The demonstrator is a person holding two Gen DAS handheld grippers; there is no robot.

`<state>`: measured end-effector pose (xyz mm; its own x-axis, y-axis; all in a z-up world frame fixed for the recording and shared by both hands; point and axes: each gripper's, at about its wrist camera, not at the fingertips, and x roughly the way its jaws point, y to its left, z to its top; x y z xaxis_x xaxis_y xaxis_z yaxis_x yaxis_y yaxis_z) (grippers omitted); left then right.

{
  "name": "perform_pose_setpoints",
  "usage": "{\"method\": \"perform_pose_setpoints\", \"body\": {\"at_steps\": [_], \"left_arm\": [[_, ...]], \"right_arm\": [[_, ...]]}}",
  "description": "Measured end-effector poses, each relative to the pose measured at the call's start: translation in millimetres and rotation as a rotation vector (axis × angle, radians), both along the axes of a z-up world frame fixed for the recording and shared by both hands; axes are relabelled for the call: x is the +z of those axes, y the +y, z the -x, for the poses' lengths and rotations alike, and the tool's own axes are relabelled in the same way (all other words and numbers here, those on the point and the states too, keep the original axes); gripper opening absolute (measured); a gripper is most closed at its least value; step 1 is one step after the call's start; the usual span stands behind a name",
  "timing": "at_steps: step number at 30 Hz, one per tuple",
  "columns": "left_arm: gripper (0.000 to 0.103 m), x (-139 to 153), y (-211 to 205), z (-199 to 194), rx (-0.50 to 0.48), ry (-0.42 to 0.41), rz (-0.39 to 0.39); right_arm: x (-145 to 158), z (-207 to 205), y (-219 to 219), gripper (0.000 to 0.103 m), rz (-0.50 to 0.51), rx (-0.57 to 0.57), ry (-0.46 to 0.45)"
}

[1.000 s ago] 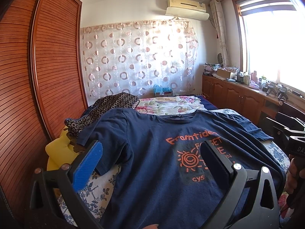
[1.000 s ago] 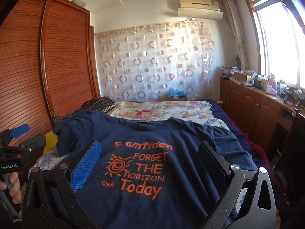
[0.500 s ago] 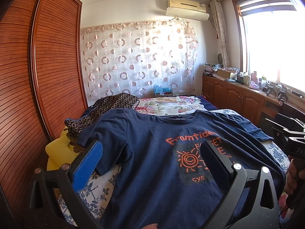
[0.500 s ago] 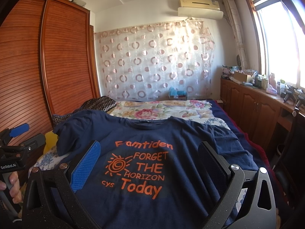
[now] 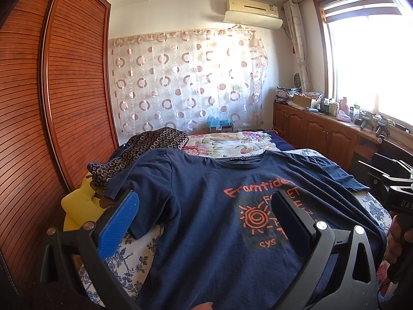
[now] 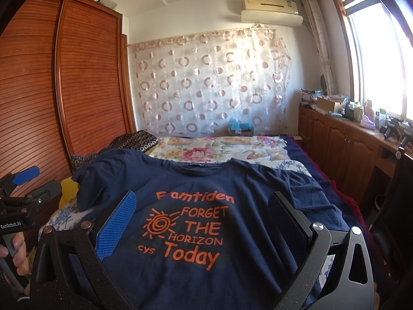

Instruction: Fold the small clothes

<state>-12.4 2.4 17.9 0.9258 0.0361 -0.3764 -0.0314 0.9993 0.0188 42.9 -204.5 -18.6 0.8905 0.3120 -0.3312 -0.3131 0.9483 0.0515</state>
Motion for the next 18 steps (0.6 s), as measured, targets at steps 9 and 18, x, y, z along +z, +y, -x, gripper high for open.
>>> {"method": "perform_pose_setpoints", "body": {"at_steps": [9,18], "left_arm": [[0.103,1.0,-0.7,-0.2,0.001,-0.001,0.001],[0.103,-4.2,-1.1,-4.3,0.010,0.003,-0.008]], "right_arm": [[0.3,1.0,-0.5,0.103,0.000,0.001,0.000],[-0.6,1.0,2.5,0.103,-0.002,0.010,0.012]]}}
